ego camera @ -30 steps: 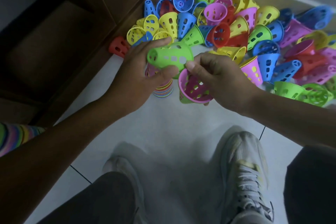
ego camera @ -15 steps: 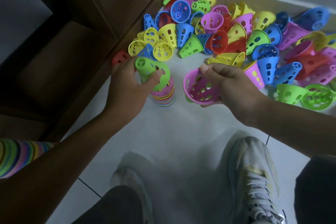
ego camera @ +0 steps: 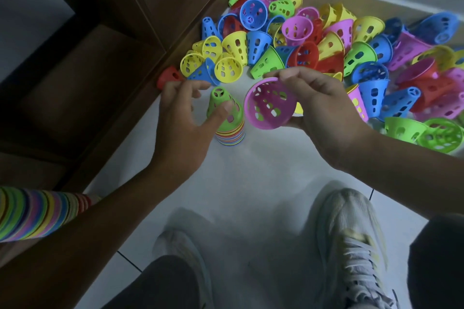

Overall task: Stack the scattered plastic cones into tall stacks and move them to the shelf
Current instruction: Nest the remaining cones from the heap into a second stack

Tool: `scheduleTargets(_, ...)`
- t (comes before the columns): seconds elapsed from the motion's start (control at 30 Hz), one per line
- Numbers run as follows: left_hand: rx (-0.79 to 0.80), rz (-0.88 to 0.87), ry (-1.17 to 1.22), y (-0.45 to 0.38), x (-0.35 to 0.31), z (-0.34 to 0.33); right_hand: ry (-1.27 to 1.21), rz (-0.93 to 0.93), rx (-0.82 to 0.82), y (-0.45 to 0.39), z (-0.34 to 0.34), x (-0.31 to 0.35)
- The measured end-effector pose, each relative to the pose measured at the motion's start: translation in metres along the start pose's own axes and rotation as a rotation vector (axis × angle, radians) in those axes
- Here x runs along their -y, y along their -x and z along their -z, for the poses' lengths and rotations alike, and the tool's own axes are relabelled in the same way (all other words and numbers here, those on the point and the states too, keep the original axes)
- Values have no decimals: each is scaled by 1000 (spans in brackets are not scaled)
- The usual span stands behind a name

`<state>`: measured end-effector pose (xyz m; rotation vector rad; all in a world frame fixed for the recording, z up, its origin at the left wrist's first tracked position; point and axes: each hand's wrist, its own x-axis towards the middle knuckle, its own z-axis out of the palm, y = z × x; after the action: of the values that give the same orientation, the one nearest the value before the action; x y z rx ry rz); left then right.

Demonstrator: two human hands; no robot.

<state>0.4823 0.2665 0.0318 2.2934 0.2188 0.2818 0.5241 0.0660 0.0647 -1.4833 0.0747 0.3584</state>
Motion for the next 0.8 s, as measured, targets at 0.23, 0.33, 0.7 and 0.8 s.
scheduleTargets(0.23,59,151,308,14,-27,4,65,172,-19,10,-6,1)
scheduleTargets(0.33,179,335,507,11,-43,6,81,248,8,15,-8,0)
scheduleTargets(0.7,410,389,989,1,-48,16,208,404,233,14,-8,0)
scheduleTargets(0.8,334,308,945,-2,-44,18,225,357,245,10,-8,0)
